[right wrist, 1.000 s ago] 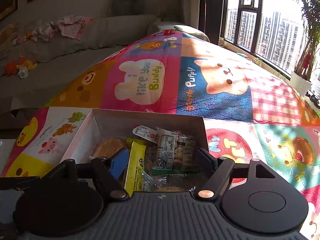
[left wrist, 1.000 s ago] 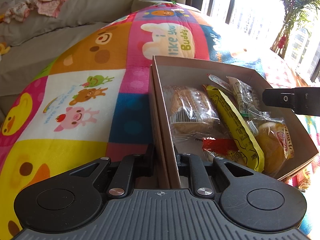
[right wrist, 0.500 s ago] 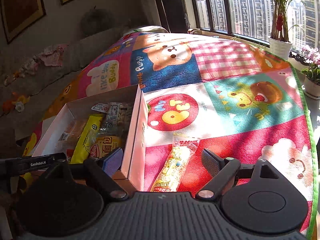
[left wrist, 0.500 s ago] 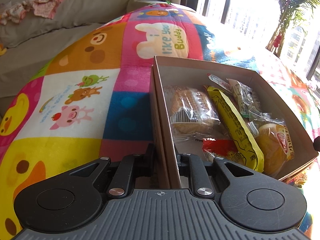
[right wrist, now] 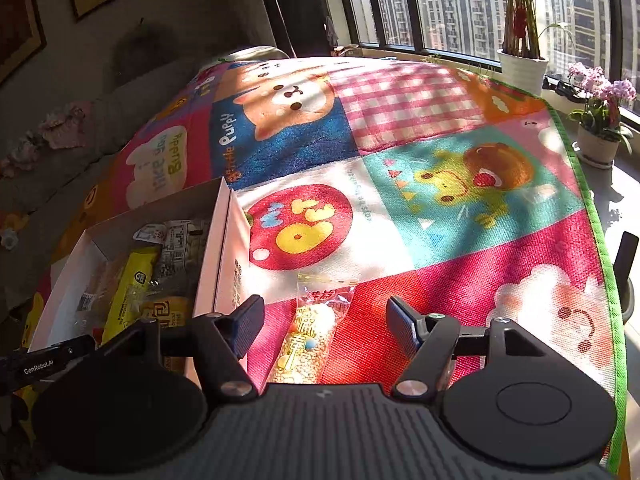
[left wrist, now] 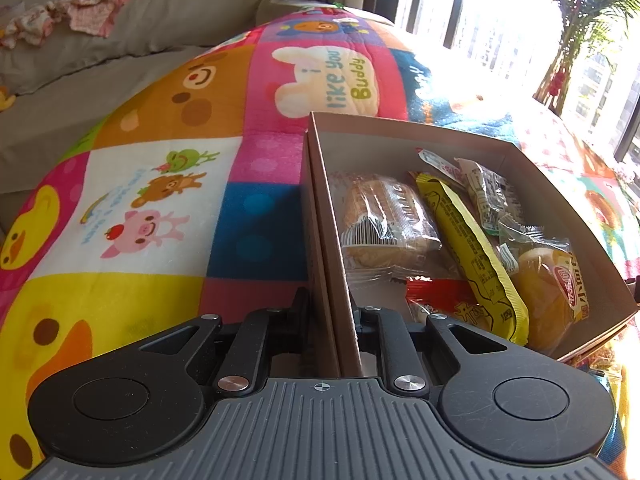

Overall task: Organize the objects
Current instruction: 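Reach the right tool to the clear-wrapped rice stick snack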

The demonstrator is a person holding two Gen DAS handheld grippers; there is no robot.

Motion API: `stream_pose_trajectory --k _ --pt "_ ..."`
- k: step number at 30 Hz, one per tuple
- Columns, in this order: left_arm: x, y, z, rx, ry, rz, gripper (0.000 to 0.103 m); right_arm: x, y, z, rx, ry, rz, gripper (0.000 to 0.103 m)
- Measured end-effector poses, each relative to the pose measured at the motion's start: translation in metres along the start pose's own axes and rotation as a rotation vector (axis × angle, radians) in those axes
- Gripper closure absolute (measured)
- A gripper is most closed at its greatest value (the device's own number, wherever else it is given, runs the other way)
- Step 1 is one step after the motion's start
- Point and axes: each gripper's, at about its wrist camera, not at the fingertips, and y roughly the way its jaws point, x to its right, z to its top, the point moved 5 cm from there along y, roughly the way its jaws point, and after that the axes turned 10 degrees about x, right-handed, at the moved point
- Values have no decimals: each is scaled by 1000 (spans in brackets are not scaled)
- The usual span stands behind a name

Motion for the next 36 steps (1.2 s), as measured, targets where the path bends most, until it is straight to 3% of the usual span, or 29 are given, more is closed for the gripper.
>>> stream_pose_trajectory --k 3,10,18,25,31,36 --pt "-1 0 0 0 2 -4 86 0 13 -9 -27 19 23 59" --pt "-1 0 0 -1 3 -4 86 6 -12 -18 -15 -98 -3 66" --pt "-1 0 1 2 2 -5 86 11 -78 -61 -49 -160 16 67" --pt "0 1 1 2 4 2 86 -30 -112 -105 -9 -305 -12 59" --pt "0 1 1 1 4 7 86 -52 -107 -106 -9 -345 -6 55" --pt "0 1 1 2 4 6 86 -58 -103 -106 -7 -352 -6 44"
